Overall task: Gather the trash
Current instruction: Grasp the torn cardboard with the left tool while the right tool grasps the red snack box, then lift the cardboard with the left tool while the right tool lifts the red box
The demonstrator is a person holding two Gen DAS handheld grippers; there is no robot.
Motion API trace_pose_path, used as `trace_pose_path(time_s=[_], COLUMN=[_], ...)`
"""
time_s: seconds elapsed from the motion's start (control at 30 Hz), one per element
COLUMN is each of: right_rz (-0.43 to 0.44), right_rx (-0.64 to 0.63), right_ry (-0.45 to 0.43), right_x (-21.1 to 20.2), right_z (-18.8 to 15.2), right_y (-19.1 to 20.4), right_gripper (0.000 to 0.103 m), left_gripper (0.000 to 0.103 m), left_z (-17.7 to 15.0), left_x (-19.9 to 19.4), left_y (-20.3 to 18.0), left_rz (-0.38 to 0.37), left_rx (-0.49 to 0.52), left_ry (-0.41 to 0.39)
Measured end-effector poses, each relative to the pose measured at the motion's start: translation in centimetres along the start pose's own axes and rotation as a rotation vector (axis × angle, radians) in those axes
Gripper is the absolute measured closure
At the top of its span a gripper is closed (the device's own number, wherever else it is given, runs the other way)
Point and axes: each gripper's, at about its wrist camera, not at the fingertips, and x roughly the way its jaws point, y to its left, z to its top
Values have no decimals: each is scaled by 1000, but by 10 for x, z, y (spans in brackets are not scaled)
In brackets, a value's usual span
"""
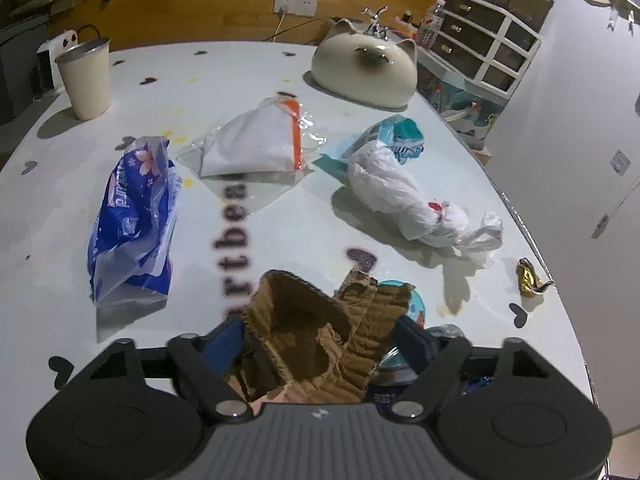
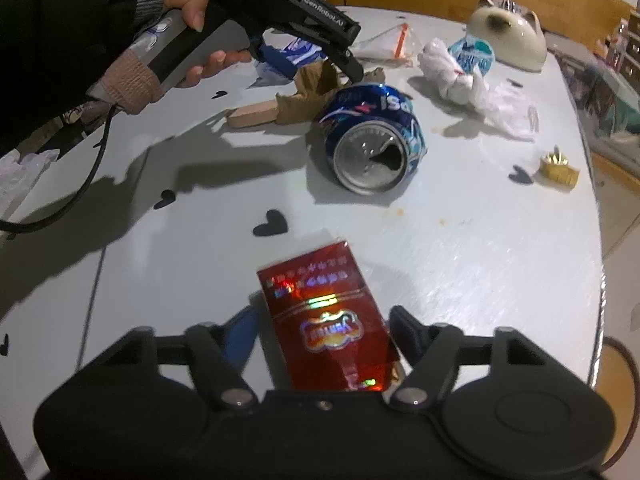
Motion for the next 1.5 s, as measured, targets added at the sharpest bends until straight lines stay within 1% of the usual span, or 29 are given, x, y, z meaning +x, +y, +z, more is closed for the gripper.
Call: trace_pose_path(time_s=[0.03, 0.07, 0.1, 0.13, 0.2, 0.23, 0.3, 0.37, 0.4, 0.43, 0.47, 0.57, 0.7, 0.8, 0.9, 0.97, 1.1, 1.2, 1.3, 1.33, 1.43, 1.47, 1.5], right_rz=[-4, -5, -3, 0, 0, -4, -7, -4, -3, -3, -3, -3, 1, 4, 4, 3, 3, 2, 4, 4, 5, 5, 4], right_rx=[3, 7, 13, 22, 30, 31, 38, 52, 56, 57, 59, 71, 88, 98, 109, 117, 132, 139, 145, 146, 150, 151, 153], right_ry=[-3, -2, -1, 3, -2, -6, -16, -29, -34, -38, -43, -50, -51, -51, -47, -45, -42, -43, -47, -48, -49, -48, -48], right_x=[-1, -2, -3, -3, -6, -8, -12, -17, -19, -21, -23, -26, -27, -27, -25, -24, -22, -20, -20, -21, -21, -21, -21], right_z=[-1, -1, -1, -1, 0, 0, 2, 3, 4, 5, 5, 4, 3, 2, -1, -3, -3, -3, -3, -3, -3, -4, -4], right_y=[1, 2, 2, 2, 3, 4, 6, 7, 7, 8, 8, 8, 6, 6, 5, 4, 3, 3, 3, 3, 3, 3, 3], right_gripper=[38, 42, 43, 44, 45, 46, 46, 47, 47, 47, 47, 48, 48, 48, 48, 48, 49, 49, 49, 49, 49, 49, 49], left_gripper=[36, 48, 60, 75, 76, 75, 67, 41, 35, 21, 11, 2, 2, 0, 0, 0, 0, 0, 0, 2, 14, 22, 26], left_z=[0, 1, 1, 1, -1, -2, -4, -4, -4, -4, -3, 0, 1, 3, 8, 12, 15, 9, 0, -2, -5, -4, -4], left_x=[-2, -4, -6, -6, -10, -12, -17, -23, -26, -28, -31, -30, -15, -5, 4, 9, 18, 26, 31, 31, 28, 26, 25], left_y=[0, 1, 2, 3, 4, 4, 4, 3, 2, 1, 0, -8, -16, -22, -29, -31, -33, -28, -20, -17, -11, -9, -8], left_rz=[-5, -8, -4, -3, 9, 9, 0, -13, -24, -39, -47, -45, -43, -60, -53, -59, -30, -26, 0, 6, 23, 22, 29], left_rx=[0, -5, -7, -12, -13, -14, -21, -23, -21, -15, -8, 45, 89, 114, 136, 129, 93, 46, 21, 12, -5, -8, -6], left_ry=[-10, -15, -9, 2, -5, -9, -21, -36, -44, -49, -54, -46, 7, 29, 43, 47, 48, 80, 105, 107, 92, 89, 87])
